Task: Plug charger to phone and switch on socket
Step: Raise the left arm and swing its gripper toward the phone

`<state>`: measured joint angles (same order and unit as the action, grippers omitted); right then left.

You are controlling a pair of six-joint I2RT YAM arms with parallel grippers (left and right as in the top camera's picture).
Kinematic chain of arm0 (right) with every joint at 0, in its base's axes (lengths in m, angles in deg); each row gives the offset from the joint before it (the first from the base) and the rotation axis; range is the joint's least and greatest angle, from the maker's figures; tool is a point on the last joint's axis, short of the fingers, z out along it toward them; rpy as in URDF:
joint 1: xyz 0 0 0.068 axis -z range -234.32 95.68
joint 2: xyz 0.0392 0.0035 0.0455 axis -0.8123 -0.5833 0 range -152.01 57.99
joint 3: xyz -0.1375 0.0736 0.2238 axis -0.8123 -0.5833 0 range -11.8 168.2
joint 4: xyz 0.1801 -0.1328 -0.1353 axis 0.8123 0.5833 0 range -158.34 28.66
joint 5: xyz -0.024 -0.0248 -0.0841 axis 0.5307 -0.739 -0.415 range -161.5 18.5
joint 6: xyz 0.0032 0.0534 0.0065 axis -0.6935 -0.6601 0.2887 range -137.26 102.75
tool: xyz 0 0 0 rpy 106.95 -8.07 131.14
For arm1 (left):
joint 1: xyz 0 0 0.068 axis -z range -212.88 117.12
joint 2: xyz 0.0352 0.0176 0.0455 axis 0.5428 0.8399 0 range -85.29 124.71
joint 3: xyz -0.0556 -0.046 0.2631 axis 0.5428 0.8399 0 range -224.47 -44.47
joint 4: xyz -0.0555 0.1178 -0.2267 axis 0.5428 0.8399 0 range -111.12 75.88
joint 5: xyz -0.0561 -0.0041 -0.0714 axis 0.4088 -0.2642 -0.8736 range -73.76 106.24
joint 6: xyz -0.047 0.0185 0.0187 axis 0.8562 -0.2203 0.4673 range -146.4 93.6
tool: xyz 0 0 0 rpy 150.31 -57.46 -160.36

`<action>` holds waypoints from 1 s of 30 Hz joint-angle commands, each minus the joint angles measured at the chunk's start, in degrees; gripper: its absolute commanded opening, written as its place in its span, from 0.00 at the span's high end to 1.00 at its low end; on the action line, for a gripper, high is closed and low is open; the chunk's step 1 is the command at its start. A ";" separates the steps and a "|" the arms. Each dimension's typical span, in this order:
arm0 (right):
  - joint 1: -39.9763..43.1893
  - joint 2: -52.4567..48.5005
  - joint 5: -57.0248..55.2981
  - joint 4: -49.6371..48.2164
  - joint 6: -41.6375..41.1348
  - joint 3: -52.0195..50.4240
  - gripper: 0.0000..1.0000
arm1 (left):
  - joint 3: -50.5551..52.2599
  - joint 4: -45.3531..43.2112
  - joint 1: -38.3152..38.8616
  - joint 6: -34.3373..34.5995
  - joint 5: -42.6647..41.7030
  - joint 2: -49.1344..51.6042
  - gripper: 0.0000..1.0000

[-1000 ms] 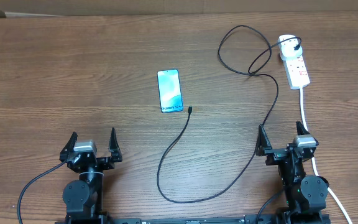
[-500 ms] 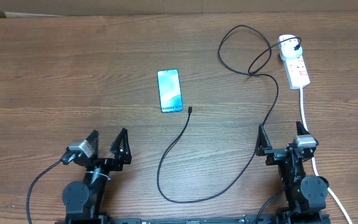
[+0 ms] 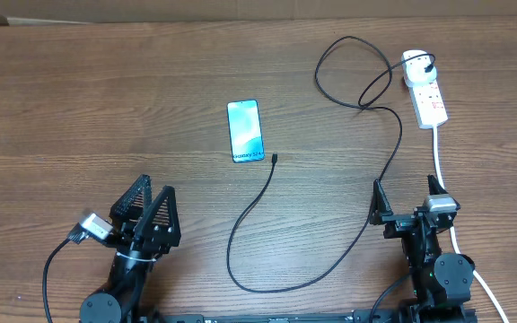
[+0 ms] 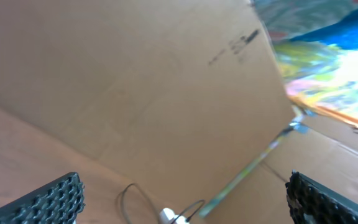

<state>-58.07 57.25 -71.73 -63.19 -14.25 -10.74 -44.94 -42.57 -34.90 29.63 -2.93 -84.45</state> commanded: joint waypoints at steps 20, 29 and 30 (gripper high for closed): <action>0.11 0.57 0.13 -0.35 0.07 -0.61 0.00 | -46.27 47.45 -0.20 -24.48 -2.03 33.05 0.00; 0.13 0.57 0.13 -0.35 0.07 -0.61 0.00 | -52.15 48.17 -0.20 -24.87 -23.19 48.83 0.00; 0.11 0.57 0.13 -0.35 0.07 -0.61 0.00 | -52.15 47.32 -0.20 -26.01 -24.87 49.77 0.00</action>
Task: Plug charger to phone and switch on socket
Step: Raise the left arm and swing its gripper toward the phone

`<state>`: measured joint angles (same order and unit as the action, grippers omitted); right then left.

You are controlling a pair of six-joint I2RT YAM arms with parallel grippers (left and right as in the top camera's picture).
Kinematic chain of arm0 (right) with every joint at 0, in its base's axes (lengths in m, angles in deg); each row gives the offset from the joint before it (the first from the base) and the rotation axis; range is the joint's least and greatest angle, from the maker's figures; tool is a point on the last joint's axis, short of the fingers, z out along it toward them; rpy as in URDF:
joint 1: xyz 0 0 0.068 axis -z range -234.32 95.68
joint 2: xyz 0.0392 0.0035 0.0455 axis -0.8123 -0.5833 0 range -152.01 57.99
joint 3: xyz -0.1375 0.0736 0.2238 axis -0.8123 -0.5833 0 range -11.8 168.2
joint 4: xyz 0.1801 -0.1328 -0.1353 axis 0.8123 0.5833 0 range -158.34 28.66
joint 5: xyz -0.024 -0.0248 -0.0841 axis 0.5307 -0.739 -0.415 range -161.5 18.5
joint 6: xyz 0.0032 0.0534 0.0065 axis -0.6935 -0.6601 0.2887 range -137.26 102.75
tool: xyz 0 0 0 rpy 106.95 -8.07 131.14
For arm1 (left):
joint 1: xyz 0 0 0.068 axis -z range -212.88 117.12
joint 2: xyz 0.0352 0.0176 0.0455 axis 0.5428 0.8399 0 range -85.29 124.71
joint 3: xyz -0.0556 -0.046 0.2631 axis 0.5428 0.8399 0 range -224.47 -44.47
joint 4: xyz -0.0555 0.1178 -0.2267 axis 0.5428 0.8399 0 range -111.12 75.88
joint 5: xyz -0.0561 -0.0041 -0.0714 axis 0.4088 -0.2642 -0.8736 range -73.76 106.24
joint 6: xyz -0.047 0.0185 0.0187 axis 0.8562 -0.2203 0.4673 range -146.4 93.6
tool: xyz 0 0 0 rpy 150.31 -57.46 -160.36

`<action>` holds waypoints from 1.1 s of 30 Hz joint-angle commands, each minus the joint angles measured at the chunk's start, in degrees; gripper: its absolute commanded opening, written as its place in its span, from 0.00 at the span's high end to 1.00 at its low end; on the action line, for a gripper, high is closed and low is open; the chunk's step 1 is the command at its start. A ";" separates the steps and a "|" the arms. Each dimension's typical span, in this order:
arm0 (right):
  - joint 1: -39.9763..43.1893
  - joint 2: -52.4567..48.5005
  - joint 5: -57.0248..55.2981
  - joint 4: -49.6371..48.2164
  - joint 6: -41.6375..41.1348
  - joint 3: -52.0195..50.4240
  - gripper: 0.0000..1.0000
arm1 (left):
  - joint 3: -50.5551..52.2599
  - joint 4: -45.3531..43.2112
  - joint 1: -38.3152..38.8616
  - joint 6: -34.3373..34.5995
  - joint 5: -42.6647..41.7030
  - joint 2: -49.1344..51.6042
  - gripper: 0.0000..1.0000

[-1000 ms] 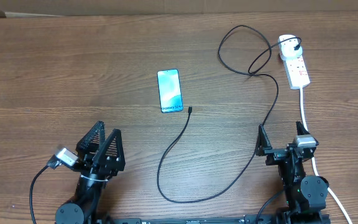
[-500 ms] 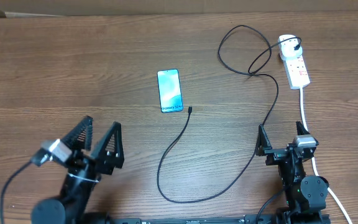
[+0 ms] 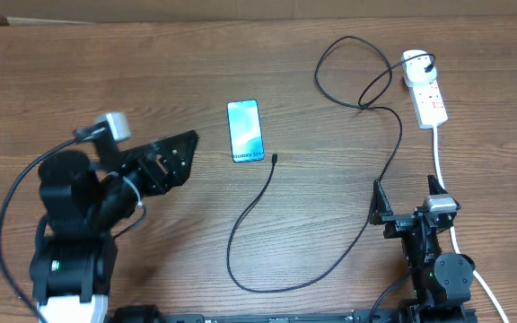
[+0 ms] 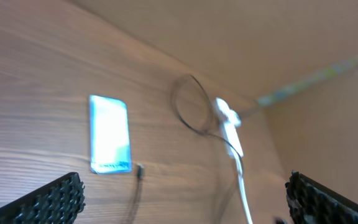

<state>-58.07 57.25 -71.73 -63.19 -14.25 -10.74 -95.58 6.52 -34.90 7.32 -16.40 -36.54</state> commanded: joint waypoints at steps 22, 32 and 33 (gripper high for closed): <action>0.13 0.57 0.13 -0.35 0.07 -0.61 0.00 | -24.70 26.29 20.06 -5.79 27.93 23.08 0.00; 0.11 0.57 0.13 -0.33 0.07 -0.61 0.00 | -24.70 25.86 21.33 0.92 16.94 30.01 0.00; 0.13 0.57 0.13 -0.35 0.07 -0.61 0.00 | -24.70 25.90 21.33 0.87 16.96 30.53 0.00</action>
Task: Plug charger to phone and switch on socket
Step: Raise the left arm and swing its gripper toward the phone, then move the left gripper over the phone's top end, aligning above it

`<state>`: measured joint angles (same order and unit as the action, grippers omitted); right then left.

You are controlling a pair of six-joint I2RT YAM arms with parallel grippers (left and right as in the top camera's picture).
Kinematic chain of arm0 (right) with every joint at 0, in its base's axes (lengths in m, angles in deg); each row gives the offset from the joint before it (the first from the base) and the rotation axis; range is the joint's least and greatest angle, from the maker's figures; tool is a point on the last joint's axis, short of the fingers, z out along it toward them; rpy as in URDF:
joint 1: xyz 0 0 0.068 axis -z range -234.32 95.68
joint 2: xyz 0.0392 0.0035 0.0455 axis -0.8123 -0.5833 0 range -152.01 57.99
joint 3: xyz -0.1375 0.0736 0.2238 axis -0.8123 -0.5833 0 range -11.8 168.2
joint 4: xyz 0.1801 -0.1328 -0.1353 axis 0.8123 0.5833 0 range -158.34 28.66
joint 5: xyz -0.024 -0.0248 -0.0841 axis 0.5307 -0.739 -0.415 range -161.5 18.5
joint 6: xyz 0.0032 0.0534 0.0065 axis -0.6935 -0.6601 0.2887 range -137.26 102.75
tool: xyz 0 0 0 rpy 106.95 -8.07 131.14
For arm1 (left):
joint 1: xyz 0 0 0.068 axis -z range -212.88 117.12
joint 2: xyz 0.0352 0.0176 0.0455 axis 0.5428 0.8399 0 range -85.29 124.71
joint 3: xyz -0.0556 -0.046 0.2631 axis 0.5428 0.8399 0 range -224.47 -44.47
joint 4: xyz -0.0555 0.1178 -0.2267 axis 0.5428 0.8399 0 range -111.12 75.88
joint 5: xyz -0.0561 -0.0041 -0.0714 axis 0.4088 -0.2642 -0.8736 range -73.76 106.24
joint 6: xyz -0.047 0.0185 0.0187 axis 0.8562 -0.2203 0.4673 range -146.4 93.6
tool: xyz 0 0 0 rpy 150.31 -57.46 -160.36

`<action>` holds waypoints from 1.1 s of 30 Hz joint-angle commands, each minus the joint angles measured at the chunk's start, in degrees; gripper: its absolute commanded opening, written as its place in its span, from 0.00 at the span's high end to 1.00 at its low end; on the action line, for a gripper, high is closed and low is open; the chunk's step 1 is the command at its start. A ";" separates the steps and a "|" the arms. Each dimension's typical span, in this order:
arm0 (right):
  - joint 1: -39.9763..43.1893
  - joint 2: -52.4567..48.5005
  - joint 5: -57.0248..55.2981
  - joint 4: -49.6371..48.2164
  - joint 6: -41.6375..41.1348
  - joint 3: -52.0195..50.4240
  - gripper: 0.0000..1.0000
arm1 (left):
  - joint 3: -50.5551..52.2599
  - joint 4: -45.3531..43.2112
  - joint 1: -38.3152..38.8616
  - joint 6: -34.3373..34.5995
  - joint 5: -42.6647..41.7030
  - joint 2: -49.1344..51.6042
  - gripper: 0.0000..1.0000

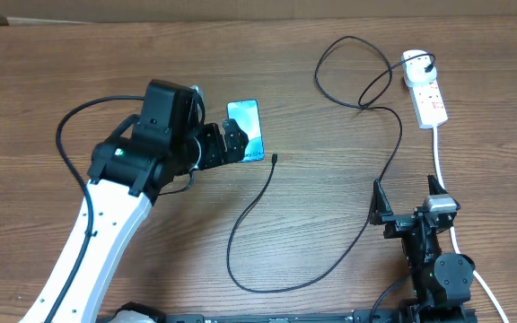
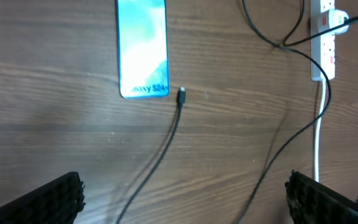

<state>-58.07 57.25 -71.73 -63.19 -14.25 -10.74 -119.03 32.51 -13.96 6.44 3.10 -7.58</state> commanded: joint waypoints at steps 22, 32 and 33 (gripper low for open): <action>0.13 0.57 0.13 -0.35 0.07 -0.61 0.00 | -13.00 11.80 1.66 0.37 8.81 7.08 0.00; 0.11 0.57 0.13 -0.35 0.07 -0.61 0.00 | -12.98 11.93 2.64 1.05 9.51 10.73 0.01; 0.11 0.57 0.13 -0.35 0.07 -0.61 0.00 | -12.96 11.93 2.64 1.05 9.44 11.02 0.00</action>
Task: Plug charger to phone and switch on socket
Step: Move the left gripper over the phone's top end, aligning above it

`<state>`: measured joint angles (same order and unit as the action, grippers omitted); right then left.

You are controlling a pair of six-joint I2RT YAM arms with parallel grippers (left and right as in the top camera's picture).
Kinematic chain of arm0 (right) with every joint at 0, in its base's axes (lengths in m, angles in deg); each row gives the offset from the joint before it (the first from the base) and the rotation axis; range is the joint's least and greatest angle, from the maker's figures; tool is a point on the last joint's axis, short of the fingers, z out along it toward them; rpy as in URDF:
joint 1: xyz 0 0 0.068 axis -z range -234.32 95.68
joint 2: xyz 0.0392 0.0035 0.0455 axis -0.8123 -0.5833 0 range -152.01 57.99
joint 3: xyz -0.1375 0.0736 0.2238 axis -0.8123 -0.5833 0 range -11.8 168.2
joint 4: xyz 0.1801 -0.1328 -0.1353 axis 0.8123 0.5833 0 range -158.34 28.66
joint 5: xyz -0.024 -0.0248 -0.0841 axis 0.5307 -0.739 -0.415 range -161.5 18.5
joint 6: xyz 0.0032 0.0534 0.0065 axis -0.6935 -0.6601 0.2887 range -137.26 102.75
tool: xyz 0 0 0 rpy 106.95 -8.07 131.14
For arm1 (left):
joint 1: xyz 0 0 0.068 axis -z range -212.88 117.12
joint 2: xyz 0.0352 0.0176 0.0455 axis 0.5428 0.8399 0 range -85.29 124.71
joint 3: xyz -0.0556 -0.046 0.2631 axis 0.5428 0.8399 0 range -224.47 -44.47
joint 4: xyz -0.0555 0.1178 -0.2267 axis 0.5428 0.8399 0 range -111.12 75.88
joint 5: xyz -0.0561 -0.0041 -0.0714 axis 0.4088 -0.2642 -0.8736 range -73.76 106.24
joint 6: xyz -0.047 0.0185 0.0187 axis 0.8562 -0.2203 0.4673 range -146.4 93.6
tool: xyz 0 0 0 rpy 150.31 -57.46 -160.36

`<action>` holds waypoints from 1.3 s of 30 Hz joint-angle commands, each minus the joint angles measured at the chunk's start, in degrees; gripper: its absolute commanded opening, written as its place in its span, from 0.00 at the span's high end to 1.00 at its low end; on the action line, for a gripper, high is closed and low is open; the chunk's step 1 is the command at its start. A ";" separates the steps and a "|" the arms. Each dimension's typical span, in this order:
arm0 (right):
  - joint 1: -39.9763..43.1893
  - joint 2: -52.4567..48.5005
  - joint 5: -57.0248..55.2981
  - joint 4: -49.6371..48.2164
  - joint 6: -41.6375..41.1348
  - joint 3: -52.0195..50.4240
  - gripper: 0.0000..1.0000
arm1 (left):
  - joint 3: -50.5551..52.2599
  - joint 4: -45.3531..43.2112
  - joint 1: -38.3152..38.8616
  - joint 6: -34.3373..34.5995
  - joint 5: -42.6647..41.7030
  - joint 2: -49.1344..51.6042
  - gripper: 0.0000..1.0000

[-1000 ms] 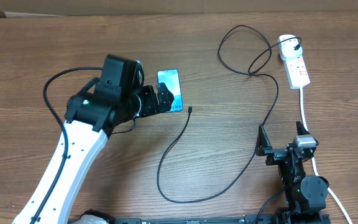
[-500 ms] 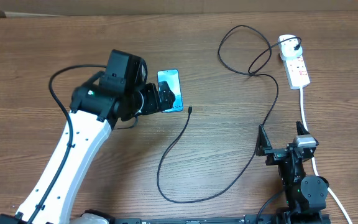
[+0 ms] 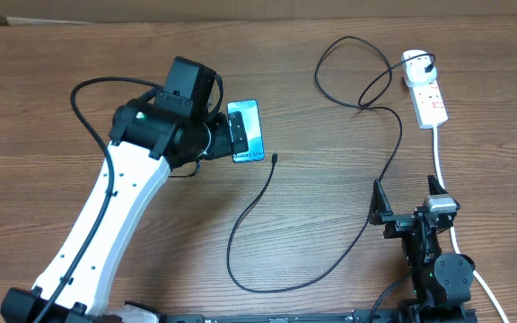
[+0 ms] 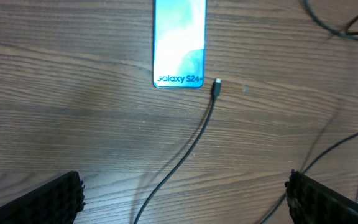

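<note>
A blue-screened phone (image 3: 248, 126) lies flat at mid-table, also visible in the left wrist view (image 4: 179, 40). The black charger cable (image 3: 267, 202) ends in a small plug (image 3: 275, 159) just right of the phone's near end (image 4: 216, 88), not touching it. The cable's other end runs to a white power strip (image 3: 429, 99) at the far right, where a charger (image 3: 415, 63) sits. My left gripper (image 3: 227, 139) hovers over the phone's left side, open wide (image 4: 182, 202), holding nothing. My right gripper (image 3: 405, 193) is parked near the front right, its fingers apart.
The cable makes a big loop (image 3: 357, 72) near the power strip and a long curve (image 3: 312, 283) toward the front edge. The strip's white lead (image 3: 442, 166) runs down past the right arm. A cardboard wall (image 3: 240, 9) borders the back.
My left arm has reached a little farther back and right. In its wrist view the phone and the cable's plug now lie more central and larger. Neither phone nor cable has moved.
Both arms were parked at the front, with the left wrist camera facing the cardboard wall. The left arm then rose at the table's left, then stood beside the phone, and now hovers over it, open throughout. The right arm stayed parked.
</note>
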<state>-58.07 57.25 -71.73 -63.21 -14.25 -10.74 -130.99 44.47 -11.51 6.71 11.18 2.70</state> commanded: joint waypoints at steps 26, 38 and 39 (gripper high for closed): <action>0.11 0.57 0.13 -0.33 0.07 -0.61 0.00 | -19.41 13.11 3.15 -6.12 1.01 13.44 0.00; 0.13 0.57 0.13 -0.33 0.07 -0.61 0.00 | -19.39 5.84 4.42 -1.79 -7.69 16.52 0.00; 0.13 0.57 0.13 -0.33 0.07 -0.61 0.00 | -19.39 5.01 4.57 -1.81 -8.26 16.55 0.00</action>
<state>-58.07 57.25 -71.73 -63.19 -14.23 -10.74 -148.91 50.87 -7.36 3.62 6.94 18.78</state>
